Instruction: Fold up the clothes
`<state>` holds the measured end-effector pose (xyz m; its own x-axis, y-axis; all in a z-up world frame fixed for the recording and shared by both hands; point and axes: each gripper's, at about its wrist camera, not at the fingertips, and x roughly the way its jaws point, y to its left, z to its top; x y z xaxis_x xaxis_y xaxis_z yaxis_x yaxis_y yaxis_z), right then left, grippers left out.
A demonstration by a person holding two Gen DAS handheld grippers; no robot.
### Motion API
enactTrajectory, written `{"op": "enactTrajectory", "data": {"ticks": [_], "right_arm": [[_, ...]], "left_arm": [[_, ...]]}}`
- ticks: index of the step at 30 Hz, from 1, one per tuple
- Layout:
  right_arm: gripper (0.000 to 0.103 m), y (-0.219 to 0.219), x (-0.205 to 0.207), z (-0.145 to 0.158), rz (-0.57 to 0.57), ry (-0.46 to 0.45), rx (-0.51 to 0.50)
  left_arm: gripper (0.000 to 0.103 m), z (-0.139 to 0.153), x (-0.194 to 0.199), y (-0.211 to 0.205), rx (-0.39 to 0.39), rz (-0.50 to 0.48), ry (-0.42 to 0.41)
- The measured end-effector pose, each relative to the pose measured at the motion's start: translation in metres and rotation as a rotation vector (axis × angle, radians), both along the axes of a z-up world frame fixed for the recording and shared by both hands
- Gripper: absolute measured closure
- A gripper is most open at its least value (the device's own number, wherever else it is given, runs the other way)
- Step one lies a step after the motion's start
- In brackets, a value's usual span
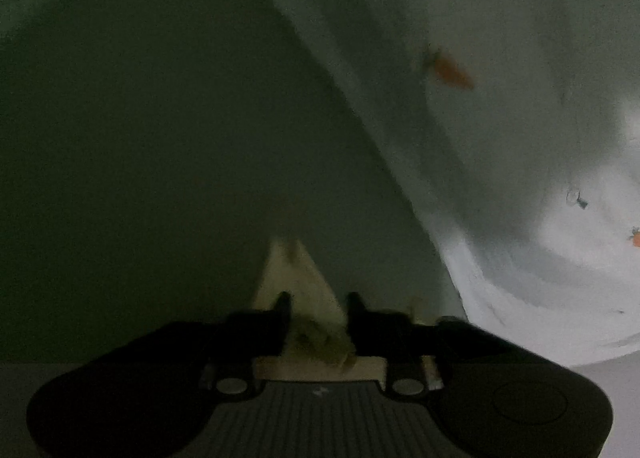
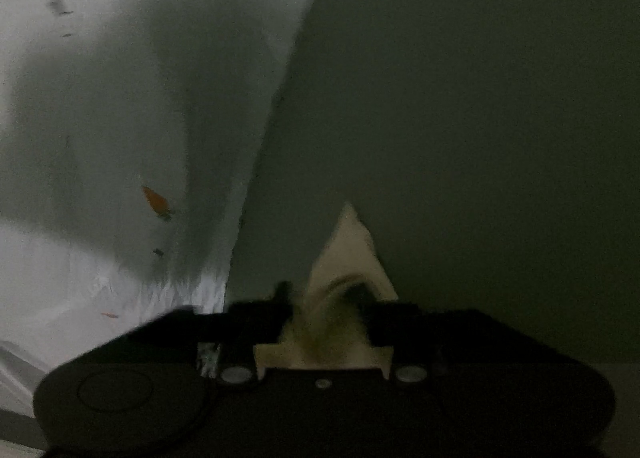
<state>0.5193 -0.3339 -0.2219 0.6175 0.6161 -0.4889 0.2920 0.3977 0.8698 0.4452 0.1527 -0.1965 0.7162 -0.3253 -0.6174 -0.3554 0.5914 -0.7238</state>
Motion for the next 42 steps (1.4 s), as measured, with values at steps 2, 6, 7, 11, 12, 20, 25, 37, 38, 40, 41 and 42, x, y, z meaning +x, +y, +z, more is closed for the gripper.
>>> {"op": "enactTrajectory", "data": {"ticks": [2, 6, 7, 11, 12, 20, 25, 37, 38, 40, 41, 42], "right_arm": [[0.048, -0.001, -0.003, 0.014, -0.001, -0.049, -0.060], [0.045, -0.004, -0.019, 0.032, 0.048, -0.093, -0.144], [0.042, -0.006, -0.026, 0.031, 0.046, -0.083, -0.129], [0.025, -0.023, -0.056, 0.013, 0.012, -0.020, 0.038], [0.023, -0.028, -0.065, 0.003, 0.005, -0.004, 0.132], [0.019, -0.027, -0.109, -0.042, 0.047, -0.002, 0.465], [0.019, -0.011, -0.105, -0.031, 0.216, -0.076, 0.475], [0.073, -0.033, -0.151, -0.062, 0.270, 0.115, 0.431], [0.073, -0.033, -0.153, -0.060, 0.271, 0.110, 0.410], [0.073, -0.033, -0.153, -0.053, 0.280, 0.097, 0.354], [0.074, -0.032, -0.152, -0.048, 0.289, 0.089, 0.319], [0.076, -0.032, -0.150, -0.042, 0.311, 0.075, 0.264]], "left_arm": [[0.058, 0.011, -0.004, 0.005, 0.048, 0.003, -0.037], [0.054, 0.027, -0.007, -0.004, 0.113, -0.080, -0.049], [0.052, 0.030, -0.009, -0.012, 0.128, -0.109, -0.047], [0.050, 0.032, -0.020, -0.049, 0.153, -0.211, -0.002], [0.050, 0.028, -0.025, -0.058, 0.147, -0.233, 0.024], [0.047, 0.004, -0.049, -0.094, 0.276, -0.315, 0.165], [0.047, 0.004, -0.047, -0.091, 0.263, -0.277, 0.210], [0.047, 0.004, -0.051, -0.080, 0.234, -0.277, 0.205], [0.047, 0.004, -0.051, -0.080, 0.236, -0.282, 0.204], [0.047, 0.005, -0.052, -0.080, 0.243, -0.293, 0.203], [0.047, 0.005, -0.052, -0.079, 0.244, -0.298, 0.205], [0.046, 0.005, -0.051, -0.079, 0.244, -0.304, 0.208]]}}
